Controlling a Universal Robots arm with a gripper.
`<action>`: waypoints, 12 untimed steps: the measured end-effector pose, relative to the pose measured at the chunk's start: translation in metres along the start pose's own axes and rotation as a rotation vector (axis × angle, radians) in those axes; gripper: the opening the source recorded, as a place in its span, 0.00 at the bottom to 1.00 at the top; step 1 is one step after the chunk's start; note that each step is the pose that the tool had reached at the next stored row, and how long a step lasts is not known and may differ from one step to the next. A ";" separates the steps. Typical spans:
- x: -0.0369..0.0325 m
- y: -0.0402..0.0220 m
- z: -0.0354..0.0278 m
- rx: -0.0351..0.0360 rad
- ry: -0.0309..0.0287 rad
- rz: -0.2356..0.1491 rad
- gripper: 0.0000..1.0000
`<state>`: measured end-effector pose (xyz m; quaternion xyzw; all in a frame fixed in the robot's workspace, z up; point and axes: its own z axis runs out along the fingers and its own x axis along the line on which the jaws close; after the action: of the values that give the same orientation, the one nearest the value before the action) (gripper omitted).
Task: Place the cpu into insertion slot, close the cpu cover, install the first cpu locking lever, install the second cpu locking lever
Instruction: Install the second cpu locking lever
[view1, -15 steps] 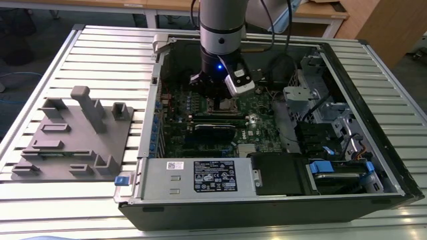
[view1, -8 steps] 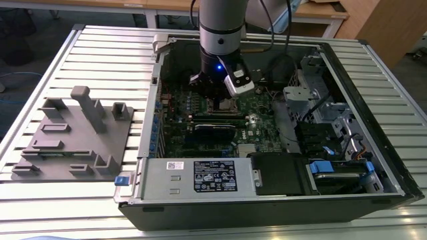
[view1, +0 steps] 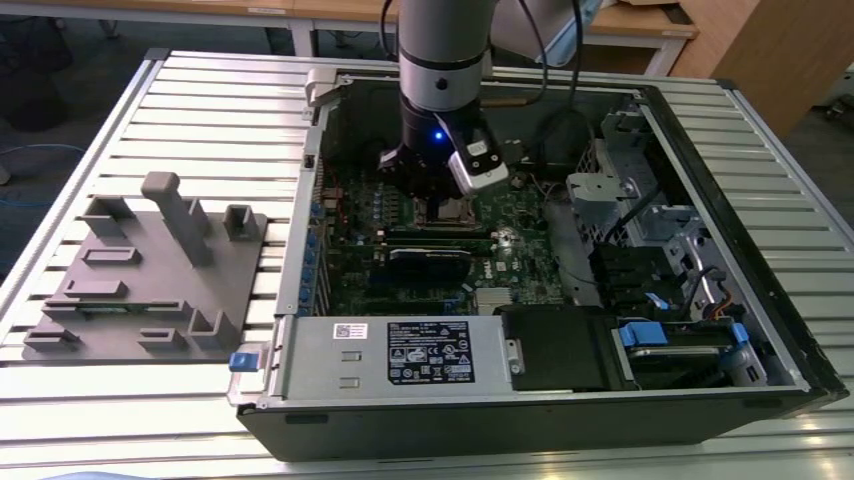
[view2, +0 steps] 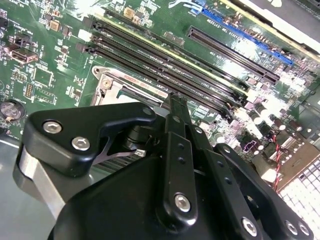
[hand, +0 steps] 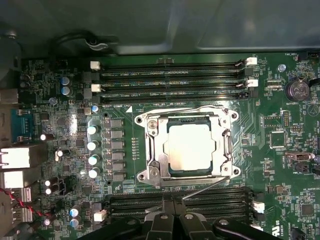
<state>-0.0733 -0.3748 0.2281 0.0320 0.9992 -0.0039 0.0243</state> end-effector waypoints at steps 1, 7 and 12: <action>0.0001 0.0000 0.0006 0.0002 0.0001 0.000 0.11; 0.0001 0.0000 0.0009 0.0004 0.0002 0.000 0.11; 0.0002 0.0000 0.0028 0.0003 0.0002 0.000 0.11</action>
<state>-0.0733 -0.3748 0.2253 0.0320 0.9992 -0.0041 0.0242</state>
